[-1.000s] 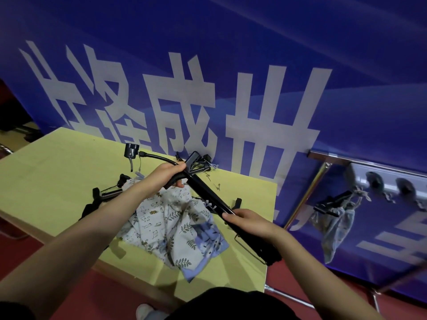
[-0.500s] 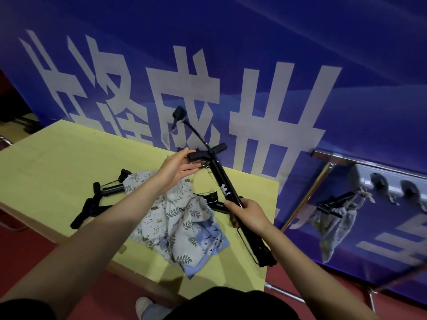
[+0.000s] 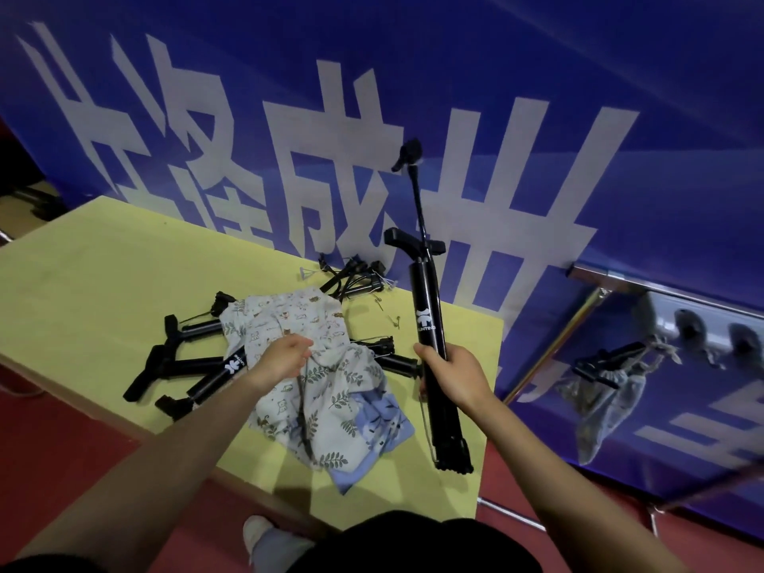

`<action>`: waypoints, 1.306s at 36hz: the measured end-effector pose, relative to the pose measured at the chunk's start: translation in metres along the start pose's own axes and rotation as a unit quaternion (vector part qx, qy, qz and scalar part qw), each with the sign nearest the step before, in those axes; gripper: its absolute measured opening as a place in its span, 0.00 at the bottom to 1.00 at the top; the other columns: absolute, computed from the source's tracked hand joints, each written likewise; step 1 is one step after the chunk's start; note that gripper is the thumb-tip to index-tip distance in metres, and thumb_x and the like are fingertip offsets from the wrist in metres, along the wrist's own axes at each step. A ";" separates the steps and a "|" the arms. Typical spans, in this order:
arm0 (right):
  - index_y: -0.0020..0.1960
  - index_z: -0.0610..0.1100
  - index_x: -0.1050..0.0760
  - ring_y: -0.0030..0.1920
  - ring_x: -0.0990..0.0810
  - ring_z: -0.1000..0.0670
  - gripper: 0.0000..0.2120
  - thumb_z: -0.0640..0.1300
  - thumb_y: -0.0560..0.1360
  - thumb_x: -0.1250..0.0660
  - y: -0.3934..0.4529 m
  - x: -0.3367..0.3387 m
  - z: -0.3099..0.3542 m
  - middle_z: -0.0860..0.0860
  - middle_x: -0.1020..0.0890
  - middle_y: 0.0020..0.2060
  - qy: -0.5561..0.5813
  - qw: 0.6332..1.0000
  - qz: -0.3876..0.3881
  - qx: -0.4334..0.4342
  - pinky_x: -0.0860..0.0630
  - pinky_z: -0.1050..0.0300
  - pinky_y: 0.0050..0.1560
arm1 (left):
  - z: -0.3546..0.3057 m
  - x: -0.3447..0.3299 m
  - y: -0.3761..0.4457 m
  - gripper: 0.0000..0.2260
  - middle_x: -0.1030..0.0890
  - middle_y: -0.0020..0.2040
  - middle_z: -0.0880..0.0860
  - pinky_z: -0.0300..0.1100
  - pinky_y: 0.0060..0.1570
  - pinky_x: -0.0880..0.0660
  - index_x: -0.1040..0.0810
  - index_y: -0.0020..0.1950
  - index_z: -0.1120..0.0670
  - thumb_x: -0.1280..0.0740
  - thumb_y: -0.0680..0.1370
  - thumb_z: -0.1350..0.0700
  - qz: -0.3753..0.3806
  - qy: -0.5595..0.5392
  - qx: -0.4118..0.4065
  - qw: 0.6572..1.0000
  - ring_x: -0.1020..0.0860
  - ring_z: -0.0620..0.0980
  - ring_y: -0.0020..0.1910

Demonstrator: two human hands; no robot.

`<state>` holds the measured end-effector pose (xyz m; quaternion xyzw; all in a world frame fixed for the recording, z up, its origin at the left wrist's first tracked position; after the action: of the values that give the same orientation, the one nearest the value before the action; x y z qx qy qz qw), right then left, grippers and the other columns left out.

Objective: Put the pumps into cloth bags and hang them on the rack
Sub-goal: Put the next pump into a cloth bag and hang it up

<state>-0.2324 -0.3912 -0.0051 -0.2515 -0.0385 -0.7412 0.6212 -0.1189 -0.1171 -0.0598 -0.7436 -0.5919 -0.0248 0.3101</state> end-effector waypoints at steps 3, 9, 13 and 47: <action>0.39 0.42 0.24 0.37 0.16 0.41 0.30 0.71 0.67 0.39 0.003 -0.001 -0.004 0.41 0.16 0.37 -0.023 1.000 -0.008 -0.013 0.20 0.39 0.48 | 0.008 -0.005 0.006 0.10 0.24 0.44 0.54 0.45 0.43 0.26 0.25 0.58 0.56 0.42 0.82 0.55 -0.009 0.025 -0.001 1.000 0.25 0.50 0.41; 0.37 0.44 0.26 0.40 0.17 0.36 0.27 0.70 0.64 0.36 0.004 -0.008 -0.010 0.36 0.18 0.39 0.034 0.998 -0.038 -0.040 0.21 0.36 0.47 | 0.017 -0.018 0.018 0.14 0.21 0.39 0.55 0.43 0.35 0.27 0.26 0.50 0.58 0.41 0.81 0.48 -0.036 0.005 0.091 0.995 0.23 0.53 0.34; 0.38 0.45 0.26 0.40 0.17 0.38 0.24 0.67 0.66 0.34 0.004 -0.012 -0.012 0.38 0.17 0.39 0.039 0.997 -0.048 -0.040 0.20 0.37 0.47 | 0.024 -0.027 0.025 0.18 0.20 0.45 0.55 0.45 0.38 0.23 0.29 0.56 0.55 0.40 0.80 0.41 -0.025 0.022 0.123 0.992 0.19 0.55 0.43; 0.43 0.42 0.28 0.37 0.22 0.54 0.15 0.54 0.80 0.39 0.054 0.041 0.108 0.50 0.23 0.36 0.078 0.981 -0.082 0.158 0.27 0.62 0.39 | -0.194 0.016 -0.037 0.09 0.22 0.34 0.52 0.42 0.40 0.31 0.23 0.38 0.56 0.32 0.76 0.54 0.064 -0.071 -0.199 0.975 0.24 0.49 0.36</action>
<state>-0.1510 -0.4004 0.0925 -0.0871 -0.1269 -0.7916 0.5913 -0.0826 -0.1946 0.1193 -0.8263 -0.5471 -0.0694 0.1145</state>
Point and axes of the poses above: each hand's wrist, its own y-axis towards the middle knuckle, its own x-axis out of the back of the hand, z = x × y, the point moved 3 cm from there along y, towards the middle knuckle
